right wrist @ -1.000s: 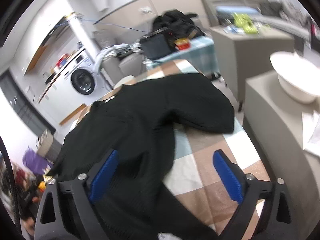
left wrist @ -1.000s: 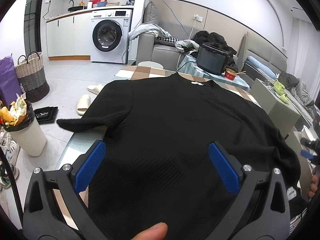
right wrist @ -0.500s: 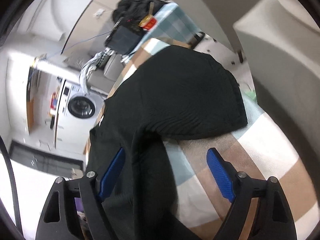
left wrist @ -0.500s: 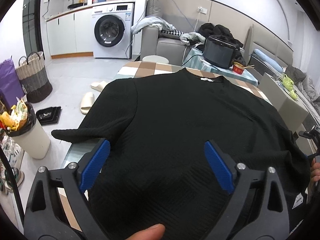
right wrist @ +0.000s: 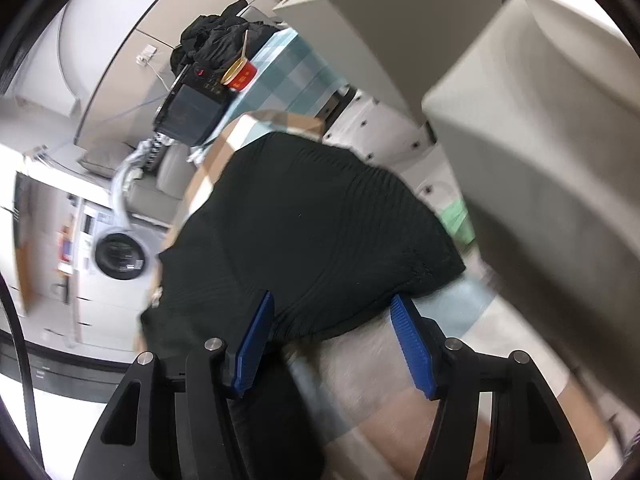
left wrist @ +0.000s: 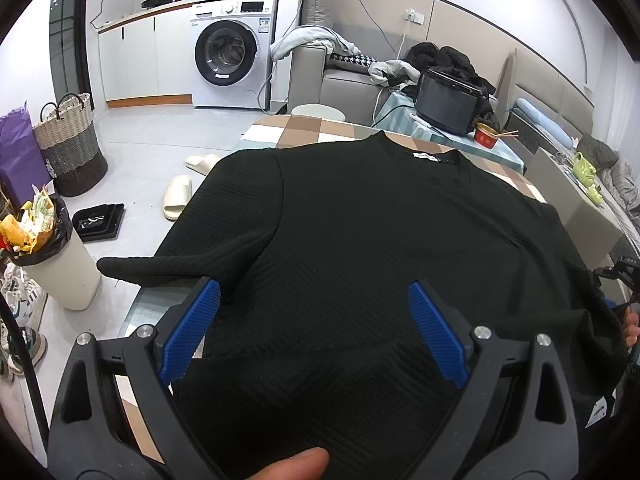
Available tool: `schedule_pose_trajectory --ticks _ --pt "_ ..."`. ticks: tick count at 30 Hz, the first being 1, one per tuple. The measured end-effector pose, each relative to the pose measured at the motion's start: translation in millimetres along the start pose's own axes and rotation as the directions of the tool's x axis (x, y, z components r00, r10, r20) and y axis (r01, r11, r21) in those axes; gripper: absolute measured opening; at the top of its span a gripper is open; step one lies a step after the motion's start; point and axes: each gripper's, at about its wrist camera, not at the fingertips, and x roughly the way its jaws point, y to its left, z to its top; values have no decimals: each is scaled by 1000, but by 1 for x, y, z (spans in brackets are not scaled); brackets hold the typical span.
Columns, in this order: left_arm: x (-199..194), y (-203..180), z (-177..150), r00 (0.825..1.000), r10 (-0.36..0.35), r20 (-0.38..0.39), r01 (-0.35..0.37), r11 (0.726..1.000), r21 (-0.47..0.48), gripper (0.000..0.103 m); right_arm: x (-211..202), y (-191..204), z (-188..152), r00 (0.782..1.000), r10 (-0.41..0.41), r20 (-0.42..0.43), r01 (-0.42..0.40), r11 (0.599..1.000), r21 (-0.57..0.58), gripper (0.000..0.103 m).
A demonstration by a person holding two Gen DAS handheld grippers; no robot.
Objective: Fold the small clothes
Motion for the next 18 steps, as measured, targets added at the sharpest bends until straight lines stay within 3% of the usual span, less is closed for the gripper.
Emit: schedule_pose_trajectory --ticks 10,12,13,14,16,18 --pt "11 4 -8 1000 -4 -8 4 1000 -10 94 7 -8 15 985 -160 58 162 986 -33 60" --pt "14 4 -10 1000 -8 -13 8 1000 -10 94 9 -11 15 977 -201 68 204 978 -43 44" --pt "15 4 -11 1000 -7 -11 7 1000 -8 94 9 -11 15 972 -220 78 225 973 -49 29" --pt "14 4 -13 1000 -6 -10 6 1000 -5 94 6 -11 14 971 -220 97 226 972 -58 21" --pt "15 5 -15 1000 -6 -5 6 1000 -5 94 2 -5 17 970 -207 126 218 973 -78 11" --pt "14 5 -16 1000 -10 -5 10 1000 -6 94 -9 5 17 968 -179 175 200 973 -115 9"
